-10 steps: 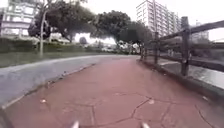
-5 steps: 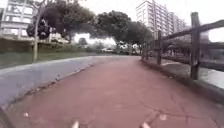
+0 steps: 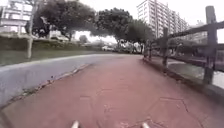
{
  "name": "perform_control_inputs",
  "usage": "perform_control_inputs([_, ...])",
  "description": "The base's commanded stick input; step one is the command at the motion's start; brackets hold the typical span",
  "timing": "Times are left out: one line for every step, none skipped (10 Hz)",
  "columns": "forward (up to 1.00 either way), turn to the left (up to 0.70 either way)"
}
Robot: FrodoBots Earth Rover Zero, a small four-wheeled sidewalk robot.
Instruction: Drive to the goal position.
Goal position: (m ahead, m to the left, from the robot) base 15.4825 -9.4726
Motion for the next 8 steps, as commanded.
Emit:
perform_control_inputs([0.0, 0.0])
perform_control_inputs([0.0, 0.0])
perform_control_inputs([0.0, 0.0])
perform_control_inputs([0.0, 0.0])
perform_control_inputs([0.0, 0.0])
perform_control_inputs([0.23, 0.0])
perform_control_inputs([0.7, 0.0])
perform_control_inputs([0.7, 0.0])
